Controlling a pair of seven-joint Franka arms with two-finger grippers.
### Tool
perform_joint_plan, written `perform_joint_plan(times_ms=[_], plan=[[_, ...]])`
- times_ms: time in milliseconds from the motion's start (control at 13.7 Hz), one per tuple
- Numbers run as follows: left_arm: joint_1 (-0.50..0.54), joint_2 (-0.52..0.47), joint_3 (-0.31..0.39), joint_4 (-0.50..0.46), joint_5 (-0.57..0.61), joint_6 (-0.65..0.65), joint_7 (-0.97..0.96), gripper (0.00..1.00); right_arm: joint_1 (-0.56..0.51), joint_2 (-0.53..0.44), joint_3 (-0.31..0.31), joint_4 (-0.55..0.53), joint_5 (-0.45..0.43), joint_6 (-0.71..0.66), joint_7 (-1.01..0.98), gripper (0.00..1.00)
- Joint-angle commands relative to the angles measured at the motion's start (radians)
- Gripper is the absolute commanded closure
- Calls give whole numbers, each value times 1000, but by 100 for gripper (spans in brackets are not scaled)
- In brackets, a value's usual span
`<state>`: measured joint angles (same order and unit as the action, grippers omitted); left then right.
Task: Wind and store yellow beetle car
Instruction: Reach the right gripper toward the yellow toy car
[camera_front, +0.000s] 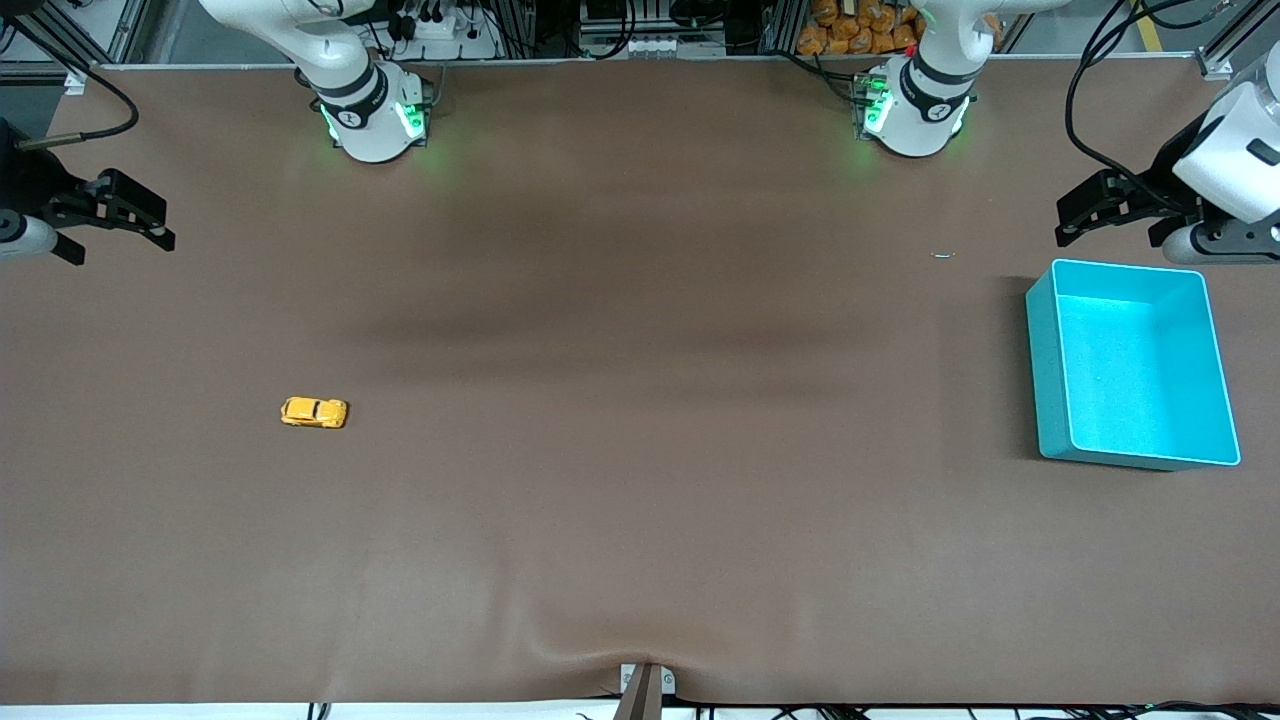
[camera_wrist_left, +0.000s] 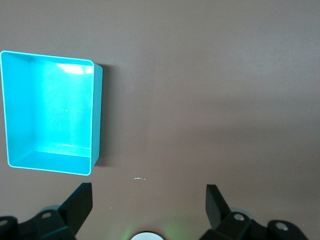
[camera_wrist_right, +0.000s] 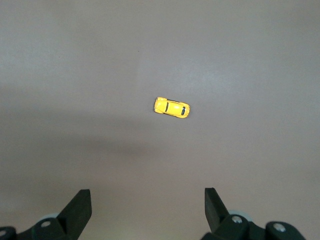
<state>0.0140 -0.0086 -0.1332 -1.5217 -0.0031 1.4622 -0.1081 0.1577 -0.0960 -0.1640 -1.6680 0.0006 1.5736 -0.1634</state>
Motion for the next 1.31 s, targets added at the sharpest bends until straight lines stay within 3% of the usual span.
perform_joint_plan(times_ms=[0, 291, 656, 1238], plan=[[3, -2, -2, 12, -12, 3, -7, 0, -10, 5, 11, 11, -2, 8, -1, 0], [4, 1, -2, 12, -11, 4, 5, 0, -14, 34, 11, 2, -1, 46, -5, 0], [4, 3, -2, 12, -11, 3, -12, 0, -14, 231, 11, -15, -2, 144, -197, 0], [8, -1, 0, 11, -18, 0, 4, 0, -17, 407, 9, -320, -13, 747, -843, 0]])
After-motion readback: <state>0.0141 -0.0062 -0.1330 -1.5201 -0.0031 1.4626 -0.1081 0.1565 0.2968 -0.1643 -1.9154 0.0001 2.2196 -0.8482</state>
